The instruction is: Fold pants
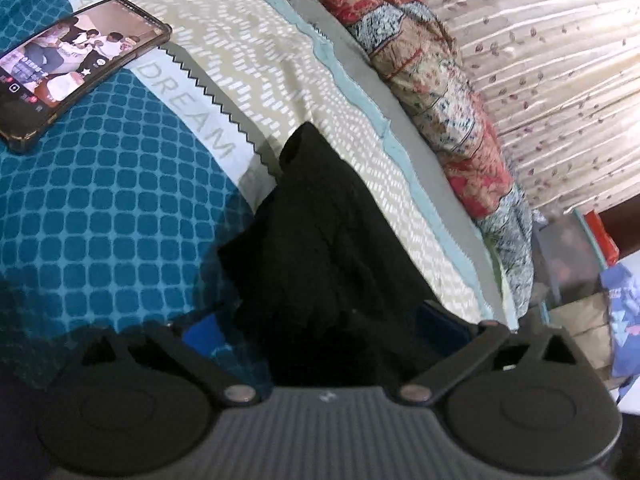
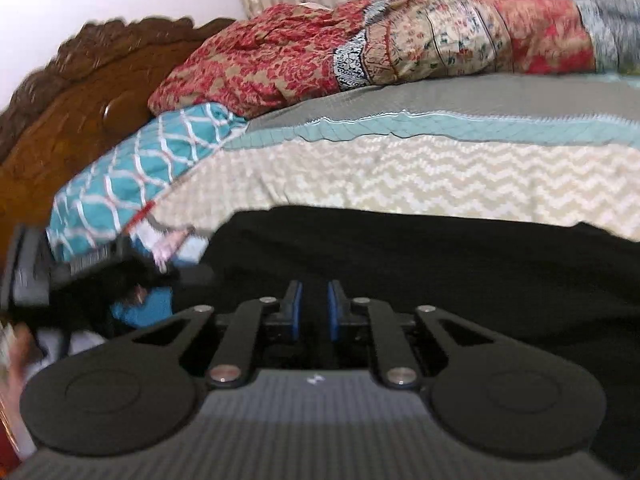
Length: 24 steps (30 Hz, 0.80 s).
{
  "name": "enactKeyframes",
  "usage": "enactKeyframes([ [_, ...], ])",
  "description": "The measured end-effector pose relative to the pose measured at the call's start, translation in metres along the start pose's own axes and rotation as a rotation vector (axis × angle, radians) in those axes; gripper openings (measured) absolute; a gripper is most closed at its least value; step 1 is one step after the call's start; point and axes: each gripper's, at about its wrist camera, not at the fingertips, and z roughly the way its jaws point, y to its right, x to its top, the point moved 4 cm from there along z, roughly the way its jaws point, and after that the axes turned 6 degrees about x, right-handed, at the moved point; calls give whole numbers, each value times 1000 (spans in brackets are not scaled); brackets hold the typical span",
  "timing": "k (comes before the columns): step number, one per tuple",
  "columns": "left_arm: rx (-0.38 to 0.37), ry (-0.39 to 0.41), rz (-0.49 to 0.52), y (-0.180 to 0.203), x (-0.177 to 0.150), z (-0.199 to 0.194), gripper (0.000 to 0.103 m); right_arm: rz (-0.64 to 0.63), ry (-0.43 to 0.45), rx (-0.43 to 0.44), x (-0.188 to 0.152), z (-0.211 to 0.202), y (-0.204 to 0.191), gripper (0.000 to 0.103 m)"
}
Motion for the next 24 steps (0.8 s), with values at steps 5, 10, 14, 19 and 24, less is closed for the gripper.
enactKeyframes([
  [5,57,-17,8,-13,4,4,42,304,-190,2,-35,69,36,9],
  [10,6,67,170,22,0,-21,34,386,-186,45,-37,61,40,9],
  [14,-22,131,421,86,-24,-31,32,494,-159,107,-39,44,52,13],
  [19,-76,118,743,161,-78,-16,25,531,51,81,-24,-28,84,16],
  [24,-121,-51,974,201,-146,30,25,627,180,-39,-40,-95,139,20],
])
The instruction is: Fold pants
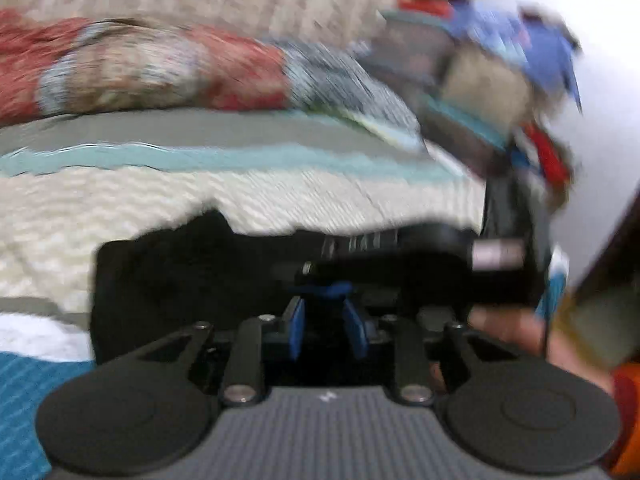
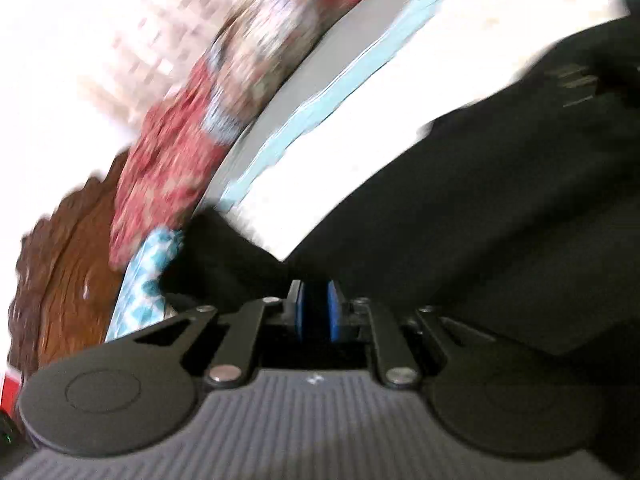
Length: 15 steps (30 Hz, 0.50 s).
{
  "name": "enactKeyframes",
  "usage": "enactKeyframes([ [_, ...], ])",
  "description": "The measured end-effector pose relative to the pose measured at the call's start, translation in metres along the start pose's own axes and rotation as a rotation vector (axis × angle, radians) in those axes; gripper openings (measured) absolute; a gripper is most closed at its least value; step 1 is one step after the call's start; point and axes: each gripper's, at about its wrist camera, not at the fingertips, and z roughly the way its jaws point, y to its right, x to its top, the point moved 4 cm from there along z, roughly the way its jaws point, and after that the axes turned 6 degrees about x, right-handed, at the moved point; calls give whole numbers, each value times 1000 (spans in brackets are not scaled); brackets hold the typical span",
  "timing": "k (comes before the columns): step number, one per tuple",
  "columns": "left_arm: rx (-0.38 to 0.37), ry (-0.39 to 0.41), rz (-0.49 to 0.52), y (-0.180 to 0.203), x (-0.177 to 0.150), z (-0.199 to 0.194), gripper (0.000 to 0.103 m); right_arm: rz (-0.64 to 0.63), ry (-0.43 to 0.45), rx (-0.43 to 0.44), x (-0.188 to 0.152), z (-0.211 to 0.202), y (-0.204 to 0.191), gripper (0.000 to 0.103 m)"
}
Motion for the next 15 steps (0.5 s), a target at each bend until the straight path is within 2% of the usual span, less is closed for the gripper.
enactKeyframes([
  [2,-4,-60,43,14,-7,13,25,31,25,-32,0,-18,18,32],
  [3,-26,-60,41,16,-9,10,26,51,31,-31,-2,-25,25,33],
  [5,-58,-24,35,15,-9,-7,36,95,35,12,-6,-35,34,35],
  [6,-55,4,25,9,-9,-19,44,109,39,33,-6,-39,35,38],
  [7,-45,32,1,0,-9,-32,49,108,41,48,-8,-40,33,46],
  [8,-36,54,-42,-12,-9,-45,50,95,40,58,-7,-39,28,56],
  [11,7,72,-202,-55,-16,-71,51,11,14,59,-7,-28,7,70],
  [15,94,73,-391,-103,-24,-85,51,-93,-77,34,-20,6,-15,73],
])
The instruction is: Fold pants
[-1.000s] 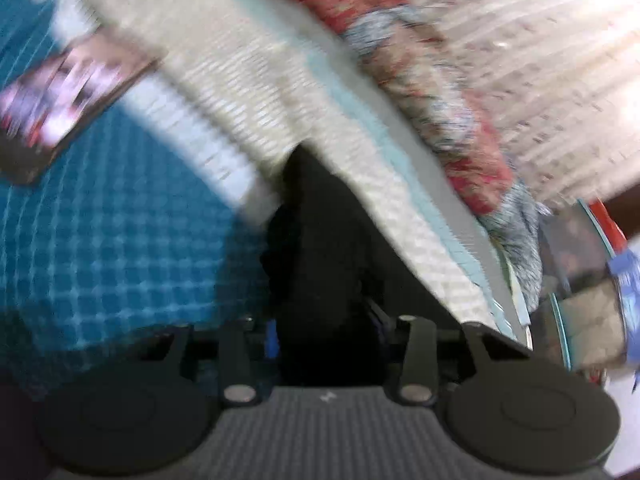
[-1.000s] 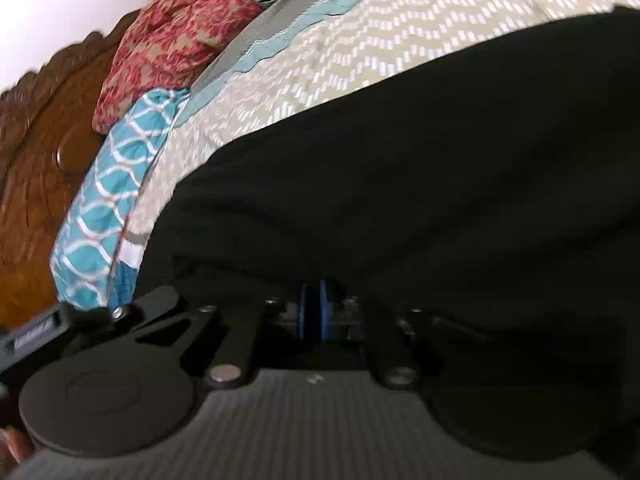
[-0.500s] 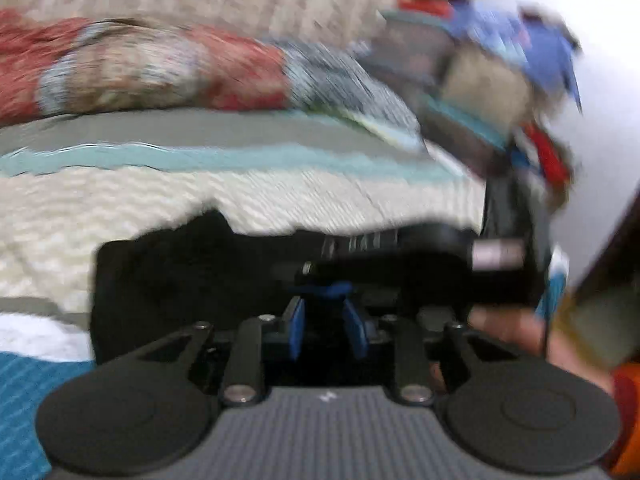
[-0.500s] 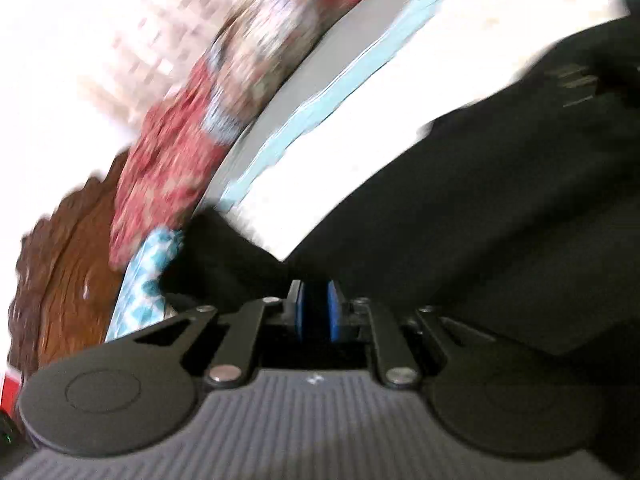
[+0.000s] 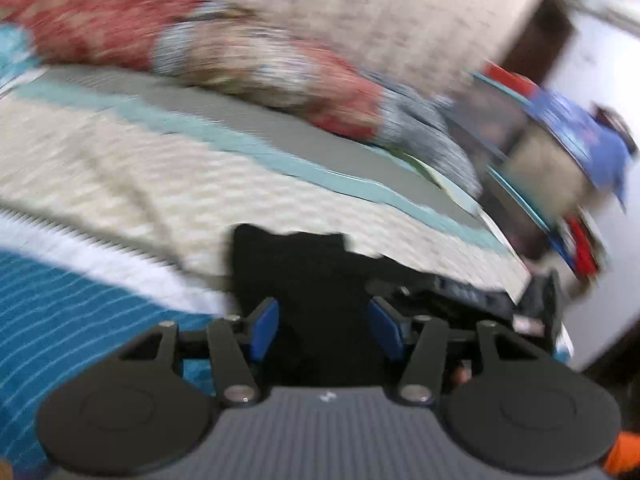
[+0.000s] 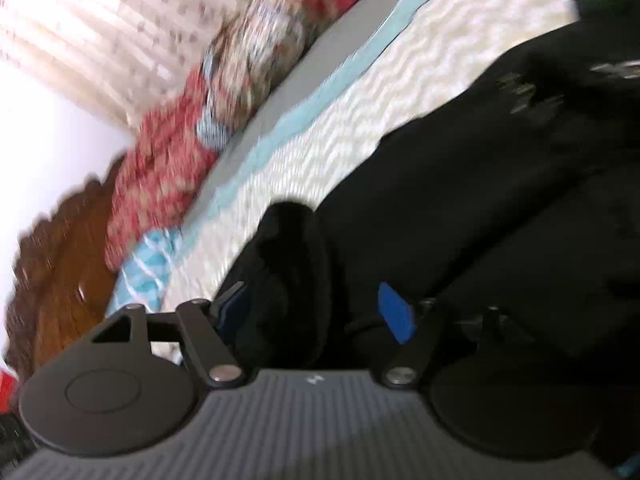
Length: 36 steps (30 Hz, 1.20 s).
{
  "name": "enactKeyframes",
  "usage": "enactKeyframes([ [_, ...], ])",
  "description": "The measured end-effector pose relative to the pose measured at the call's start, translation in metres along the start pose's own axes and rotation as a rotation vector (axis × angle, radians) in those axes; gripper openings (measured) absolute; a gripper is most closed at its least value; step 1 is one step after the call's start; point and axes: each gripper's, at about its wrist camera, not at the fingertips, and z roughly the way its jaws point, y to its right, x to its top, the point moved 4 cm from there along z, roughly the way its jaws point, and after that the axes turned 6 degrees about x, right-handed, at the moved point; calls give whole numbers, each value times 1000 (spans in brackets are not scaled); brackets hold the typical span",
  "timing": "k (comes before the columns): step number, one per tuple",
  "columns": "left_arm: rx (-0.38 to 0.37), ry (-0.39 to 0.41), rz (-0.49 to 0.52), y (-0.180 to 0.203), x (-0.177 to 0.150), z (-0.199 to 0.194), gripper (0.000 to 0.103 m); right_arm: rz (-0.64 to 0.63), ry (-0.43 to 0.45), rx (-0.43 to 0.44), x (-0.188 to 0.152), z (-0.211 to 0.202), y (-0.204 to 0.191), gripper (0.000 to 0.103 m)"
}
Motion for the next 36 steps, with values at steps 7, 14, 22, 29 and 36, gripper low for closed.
enactKeyframes([
  [7,21,-33,-92,-17,3,6,51,-338,-28,-43,-14,22,-62,24],
  [14,-34,-54,-44,11,4,27,51,-419,209,-233,-6,-42,-52,25],
  [22,-83,-110,56,54,0,57,51,-338,273,-387,-5,-64,-20,69],
  [29,-93,-182,102,74,-12,87,51,-477,300,-263,-21,-85,-35,42],
  [36,31,-252,283,82,-44,117,50,-307,131,-271,-15,-59,9,32],
])
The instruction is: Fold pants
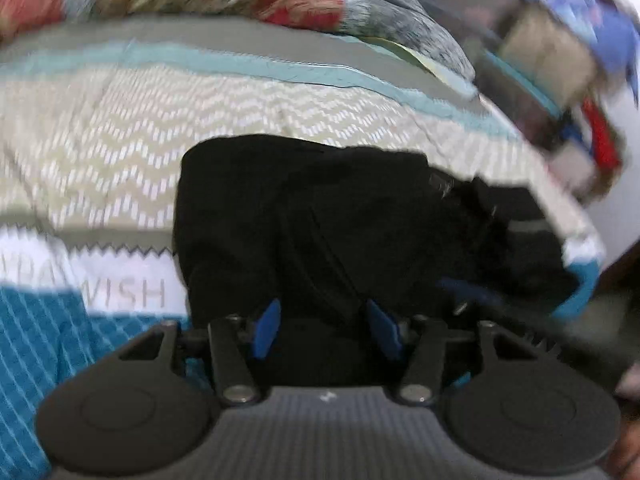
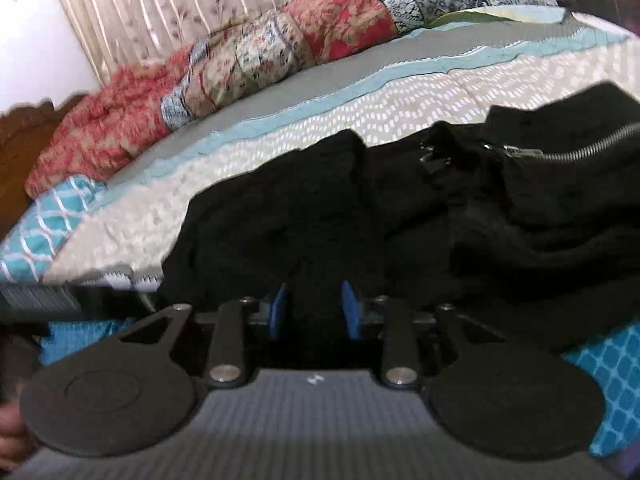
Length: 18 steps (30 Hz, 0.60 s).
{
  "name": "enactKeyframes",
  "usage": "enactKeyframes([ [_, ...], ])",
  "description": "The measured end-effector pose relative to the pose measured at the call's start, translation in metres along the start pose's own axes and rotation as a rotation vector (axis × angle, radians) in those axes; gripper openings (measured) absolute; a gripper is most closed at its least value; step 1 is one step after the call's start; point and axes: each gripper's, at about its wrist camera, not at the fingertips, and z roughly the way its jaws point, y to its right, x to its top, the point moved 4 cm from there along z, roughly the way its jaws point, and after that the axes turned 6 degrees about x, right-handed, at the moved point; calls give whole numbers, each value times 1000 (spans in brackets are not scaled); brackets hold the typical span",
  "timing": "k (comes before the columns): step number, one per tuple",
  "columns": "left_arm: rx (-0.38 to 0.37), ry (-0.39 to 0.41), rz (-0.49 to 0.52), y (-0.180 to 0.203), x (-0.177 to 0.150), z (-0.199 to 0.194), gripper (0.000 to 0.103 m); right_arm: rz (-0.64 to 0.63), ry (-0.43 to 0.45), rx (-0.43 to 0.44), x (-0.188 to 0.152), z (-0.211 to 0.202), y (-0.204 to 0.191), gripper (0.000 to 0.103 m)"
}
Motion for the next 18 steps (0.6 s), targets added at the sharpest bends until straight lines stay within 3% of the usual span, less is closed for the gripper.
enactKeyframes([
  [3,63,-9,63,14,3,-1,51,29,0,38,4,-12,-1,35],
  [6,27,-20,15,14,12,-14,53,84,120,59,13,-52,8,42],
  [9,-71,-6,-61,9,24,-34,55,75,325,-68,29,-103,44,54],
  [12,-85,17,-75,13,37,-45,57,163,484,-212,40,-141,103,71],
  [14,-102,8,-81,18,43,-44,58,246,520,-255,41,-151,138,81],
  [18,-133,-37,-90,36,49,-31,58,358,470,-230,40,-139,193,81],
])
